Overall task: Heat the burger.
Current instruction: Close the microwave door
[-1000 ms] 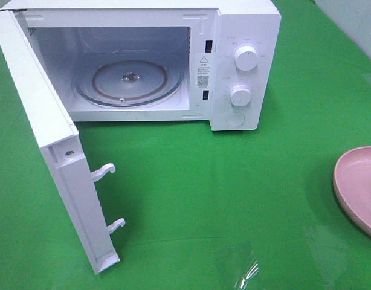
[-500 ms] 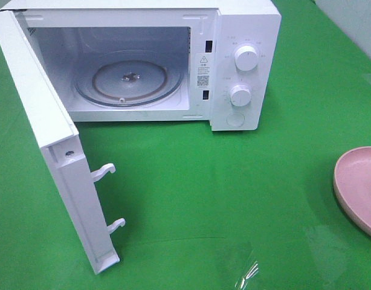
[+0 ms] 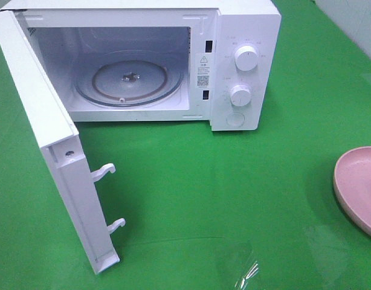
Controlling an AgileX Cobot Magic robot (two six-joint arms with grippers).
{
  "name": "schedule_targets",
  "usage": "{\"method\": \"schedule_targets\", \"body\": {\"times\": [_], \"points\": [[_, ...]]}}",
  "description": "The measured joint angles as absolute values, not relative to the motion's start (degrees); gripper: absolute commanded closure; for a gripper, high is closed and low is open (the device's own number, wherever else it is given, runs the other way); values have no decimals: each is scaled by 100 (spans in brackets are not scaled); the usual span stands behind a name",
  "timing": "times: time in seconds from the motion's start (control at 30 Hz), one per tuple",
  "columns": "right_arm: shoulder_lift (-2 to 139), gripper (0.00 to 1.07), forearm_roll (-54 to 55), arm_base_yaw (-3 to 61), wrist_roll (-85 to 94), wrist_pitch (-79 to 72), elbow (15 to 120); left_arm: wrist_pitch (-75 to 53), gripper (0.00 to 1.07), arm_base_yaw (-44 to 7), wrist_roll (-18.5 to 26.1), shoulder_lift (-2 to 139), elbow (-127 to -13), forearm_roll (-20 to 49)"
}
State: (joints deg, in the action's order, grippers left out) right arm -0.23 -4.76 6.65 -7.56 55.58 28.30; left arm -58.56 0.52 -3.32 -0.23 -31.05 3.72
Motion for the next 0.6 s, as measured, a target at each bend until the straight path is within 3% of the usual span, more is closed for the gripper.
{"method": "schedule_targets", "body": {"times": [0.1,0.13,0.17,0.2,0.23,0.27,0.3,0.33,0.37,0.4,0.47,0.6], "points": [[-23,31,-476,665,-756,5558,2830,-5581,19,52,-332,57,-3151,338],[-23,31,-476,665,-756,5558,2830,-5460,24,52,-332,138,-3157,292],[-23,31,-476,665,-756,5558,2830,-5231,37,52,-332,338,-3174,149],[-23,31,-476,665,-756,5558,2830,-5231,37,52,-332,338,-3174,149],[-23,31,-476,665,-756,5558,2830,-5025,52,52,-332,573,-3174,52],[-23,31,-476,665,-756,5558,2830,-5025,52,52,-332,573,-3174,52],[-23,31,-476,665,-756,5558,2830,-4836,70,52,-332,854,-3174,0],[-23,31,-476,665,-756,5558,2830,-4836,70,52,-332,854,-3174,0],[-23,31,-476,665,-756,5558,2830,-4710,81,52,-332,991,-3174,0],[-23,31,-476,665,-756,5558,2830,-4435,100,52,-332,1232,-3151,0],[-23,31,-476,665,-756,5558,2830,-3999,107,52,-332,1455,-3060,0],[-23,31,-476,665,-756,5558,2830,-3002,107,52,-332,1908,-2687,0]]}}
